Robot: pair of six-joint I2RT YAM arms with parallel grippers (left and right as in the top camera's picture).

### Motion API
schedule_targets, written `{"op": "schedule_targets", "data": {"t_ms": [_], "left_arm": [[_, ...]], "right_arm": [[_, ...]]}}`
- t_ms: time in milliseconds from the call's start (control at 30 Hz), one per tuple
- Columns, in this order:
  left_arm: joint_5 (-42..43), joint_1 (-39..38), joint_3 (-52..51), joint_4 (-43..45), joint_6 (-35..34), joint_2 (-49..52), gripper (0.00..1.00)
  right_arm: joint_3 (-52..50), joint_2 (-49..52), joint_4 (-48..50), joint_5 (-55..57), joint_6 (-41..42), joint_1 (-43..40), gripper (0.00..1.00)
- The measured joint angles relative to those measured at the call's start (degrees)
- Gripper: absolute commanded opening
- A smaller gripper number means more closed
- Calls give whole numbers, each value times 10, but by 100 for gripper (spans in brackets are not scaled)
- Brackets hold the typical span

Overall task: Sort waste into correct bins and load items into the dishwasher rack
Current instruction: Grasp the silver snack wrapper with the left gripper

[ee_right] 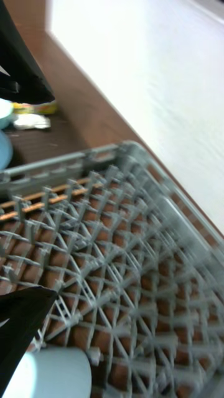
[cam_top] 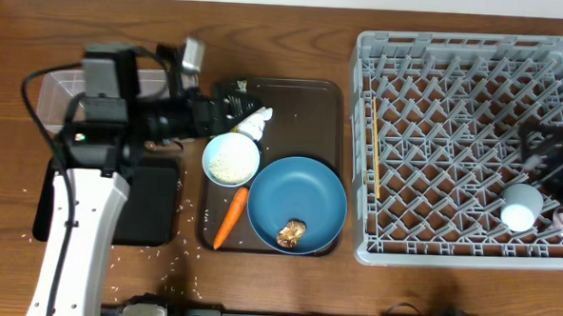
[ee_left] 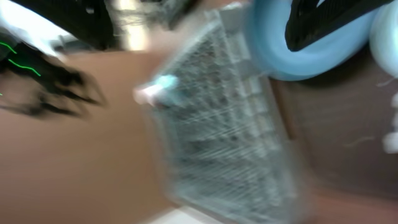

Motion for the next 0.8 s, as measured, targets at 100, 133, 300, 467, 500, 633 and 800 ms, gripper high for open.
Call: {"op": "schedule_targets", "data": {"t_ms": [100, 133, 300, 467, 500, 633, 800], "left_arm": [[-156, -51, 0, -21, 26, 0, 89], [-207, -70, 0, -20, 32, 0, 89], [-430, -138, 0, -11, 60, 11, 83], [-541, -147, 0, 43, 78, 88, 79], [-553, -147, 0, 65, 82, 111, 78], [-573, -148, 0, 143, 101, 201, 77], [-583, -150, 0, 215, 108, 280, 71]], "right_arm": [[0, 2, -20, 8, -27, 52, 83], [0, 4, -24, 12, -37, 71, 82], [0, 7, -35, 47, -63, 144, 83], [0, 7, -53, 66, -70, 182, 83], [0, 7, -56, 68, -70, 183, 83], [0, 10, -72, 74, -73, 184, 83], [0, 15, -87, 79, -75, 184, 83]]}}
